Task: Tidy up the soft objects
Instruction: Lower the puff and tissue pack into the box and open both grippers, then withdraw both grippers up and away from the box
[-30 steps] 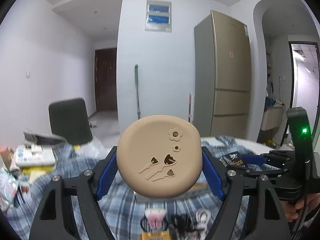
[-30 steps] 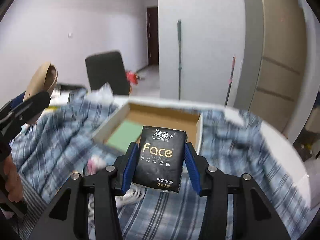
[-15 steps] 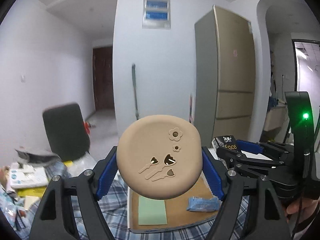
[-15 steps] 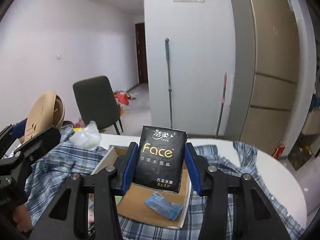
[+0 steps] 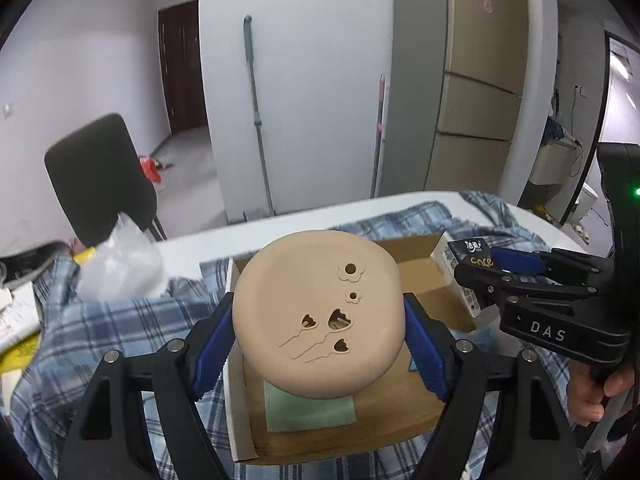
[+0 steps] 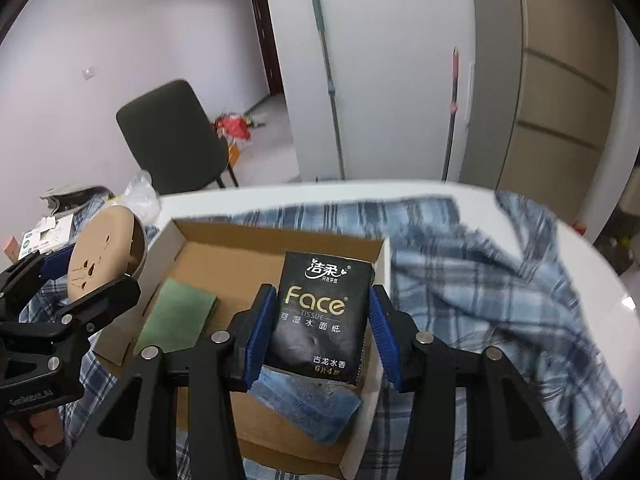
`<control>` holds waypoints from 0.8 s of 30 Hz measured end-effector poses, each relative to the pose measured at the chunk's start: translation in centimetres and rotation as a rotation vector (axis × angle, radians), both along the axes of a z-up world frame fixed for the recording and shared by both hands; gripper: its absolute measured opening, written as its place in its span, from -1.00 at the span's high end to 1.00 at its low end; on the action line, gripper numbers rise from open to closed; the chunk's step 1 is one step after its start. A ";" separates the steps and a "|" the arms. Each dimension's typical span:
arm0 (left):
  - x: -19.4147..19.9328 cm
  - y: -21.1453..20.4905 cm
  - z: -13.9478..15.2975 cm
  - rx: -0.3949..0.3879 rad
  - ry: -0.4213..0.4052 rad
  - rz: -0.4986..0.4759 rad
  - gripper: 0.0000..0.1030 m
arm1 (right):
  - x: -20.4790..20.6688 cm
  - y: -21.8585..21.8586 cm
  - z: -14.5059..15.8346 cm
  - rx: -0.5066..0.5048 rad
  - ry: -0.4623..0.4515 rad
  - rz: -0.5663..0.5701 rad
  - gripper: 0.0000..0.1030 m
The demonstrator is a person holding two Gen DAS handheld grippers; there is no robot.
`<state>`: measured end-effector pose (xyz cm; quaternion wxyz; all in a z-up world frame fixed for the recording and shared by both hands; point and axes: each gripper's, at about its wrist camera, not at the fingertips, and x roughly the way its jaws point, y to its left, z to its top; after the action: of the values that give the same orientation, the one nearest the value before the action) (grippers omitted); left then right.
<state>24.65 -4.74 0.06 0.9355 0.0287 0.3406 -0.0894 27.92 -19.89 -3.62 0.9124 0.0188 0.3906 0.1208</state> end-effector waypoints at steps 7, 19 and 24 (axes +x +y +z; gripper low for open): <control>0.8 0.3 -2.8 -0.005 0.075 0.001 -0.63 | 0.4 0.8 -1.6 -0.035 0.036 0.025 0.09; -0.3 1.5 -1.7 -0.034 -0.011 0.051 -1.00 | 0.1 1.0 -1.0 -0.055 0.002 0.020 -0.31; -1.7 2.1 0.6 -0.064 -0.090 0.062 -1.00 | -1.1 0.4 1.2 -0.020 -0.035 0.008 -0.31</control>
<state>22.93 -2.67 0.67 0.9526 -0.0077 0.2960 -0.0696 26.80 -19.48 -2.42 0.9187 0.0059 0.3760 0.1207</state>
